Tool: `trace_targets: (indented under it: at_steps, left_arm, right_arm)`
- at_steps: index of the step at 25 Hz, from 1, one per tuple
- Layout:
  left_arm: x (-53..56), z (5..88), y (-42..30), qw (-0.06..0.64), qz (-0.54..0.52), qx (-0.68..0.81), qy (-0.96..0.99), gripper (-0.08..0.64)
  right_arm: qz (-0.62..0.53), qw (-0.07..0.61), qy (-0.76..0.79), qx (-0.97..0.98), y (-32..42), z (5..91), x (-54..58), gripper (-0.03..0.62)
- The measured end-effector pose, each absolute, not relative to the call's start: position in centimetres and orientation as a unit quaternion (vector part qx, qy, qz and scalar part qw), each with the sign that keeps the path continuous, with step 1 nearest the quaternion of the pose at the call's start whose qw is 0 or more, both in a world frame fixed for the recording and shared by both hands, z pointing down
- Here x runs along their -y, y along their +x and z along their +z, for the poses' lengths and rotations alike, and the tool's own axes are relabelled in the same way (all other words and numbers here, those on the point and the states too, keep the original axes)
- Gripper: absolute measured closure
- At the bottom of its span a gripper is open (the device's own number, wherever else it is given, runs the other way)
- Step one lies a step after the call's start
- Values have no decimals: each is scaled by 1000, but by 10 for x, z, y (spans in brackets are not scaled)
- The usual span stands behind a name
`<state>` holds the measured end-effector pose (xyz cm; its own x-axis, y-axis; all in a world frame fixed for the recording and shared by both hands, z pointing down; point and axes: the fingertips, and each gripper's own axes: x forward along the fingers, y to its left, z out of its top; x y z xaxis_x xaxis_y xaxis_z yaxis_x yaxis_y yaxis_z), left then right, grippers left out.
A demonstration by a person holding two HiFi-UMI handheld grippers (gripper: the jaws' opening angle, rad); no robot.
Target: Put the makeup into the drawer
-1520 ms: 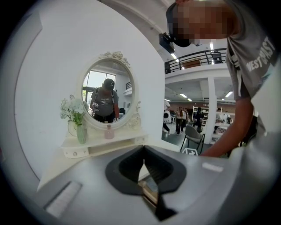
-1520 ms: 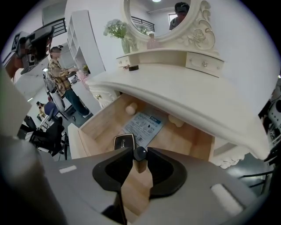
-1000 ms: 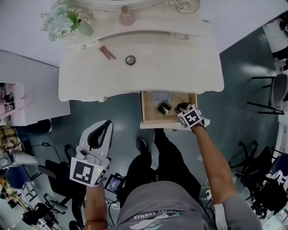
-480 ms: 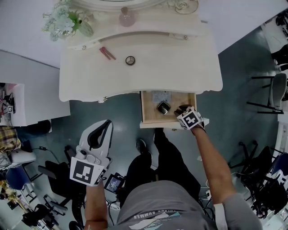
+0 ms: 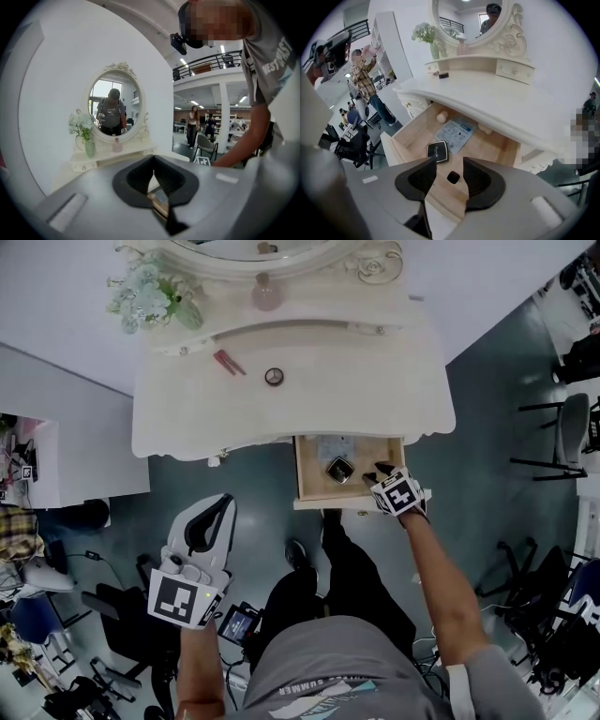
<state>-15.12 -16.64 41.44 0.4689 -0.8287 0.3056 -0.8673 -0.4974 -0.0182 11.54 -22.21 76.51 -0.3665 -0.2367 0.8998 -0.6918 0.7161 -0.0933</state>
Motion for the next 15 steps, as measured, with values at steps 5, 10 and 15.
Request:
trace_targets:
  at_steps: [5, 10, 15]
  left_arm:
    - [150, 393, -155, 54, 129, 497, 856, 557]
    - [128, 372, -162, 40, 119, 500, 857, 557]
    - [108, 352, -167, 23, 104, 501, 859, 557]
  right_arm:
    - [230, 431, 327, 809, 105, 710, 220, 413]
    - [214, 354, 366, 834, 90, 634, 213, 454]
    - [169, 272, 396, 861, 77, 535, 203, 554]
